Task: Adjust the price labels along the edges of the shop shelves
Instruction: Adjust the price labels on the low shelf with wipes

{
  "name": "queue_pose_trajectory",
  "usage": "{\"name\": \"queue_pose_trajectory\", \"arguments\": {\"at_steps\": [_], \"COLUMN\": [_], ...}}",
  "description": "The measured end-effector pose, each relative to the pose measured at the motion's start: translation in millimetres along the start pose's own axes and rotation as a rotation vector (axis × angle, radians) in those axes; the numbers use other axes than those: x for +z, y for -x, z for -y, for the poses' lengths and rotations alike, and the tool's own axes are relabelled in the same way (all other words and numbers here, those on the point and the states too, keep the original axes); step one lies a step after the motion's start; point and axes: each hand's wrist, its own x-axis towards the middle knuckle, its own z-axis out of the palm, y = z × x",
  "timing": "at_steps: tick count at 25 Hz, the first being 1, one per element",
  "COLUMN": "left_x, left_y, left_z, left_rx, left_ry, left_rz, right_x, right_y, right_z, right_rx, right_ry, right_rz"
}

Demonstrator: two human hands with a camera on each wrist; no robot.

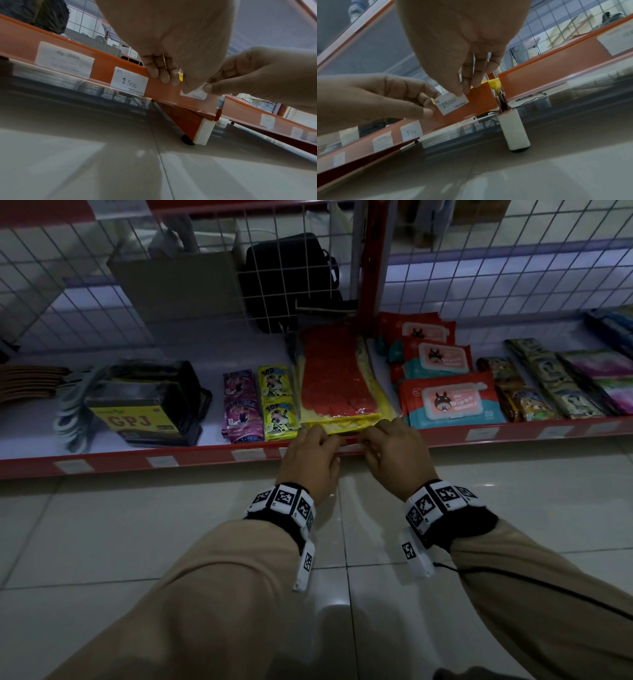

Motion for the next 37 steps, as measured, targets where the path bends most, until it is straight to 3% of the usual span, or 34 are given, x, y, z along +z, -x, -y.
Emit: {"name": "queue_pose_trajectory", "arguments": {"at_steps": [8, 28, 37], "left_x": [2.4, 6.4, 0.6], "left_y": [-0.7, -0.6, 5.0], "left_z": [-4.1, -6.7, -8.2], "left_rx": [-0.017, -0.031, -0.005], "left_ry": [-0.08, -0.149, -0.073], "left_rz": [0.015, 0.023, -0.027], "right_x": [8.4, 6.8, 6.0], "right_y": [-1.5, 1.4, 6.6], "right_z": [-2.3, -5.3, -7.0], "right_rx": [-0.045, -0.027, -0.028], "right_ry": [0.123, 0.178, 0.091], "right_rz": [0.014, 0.123, 0.011]}}
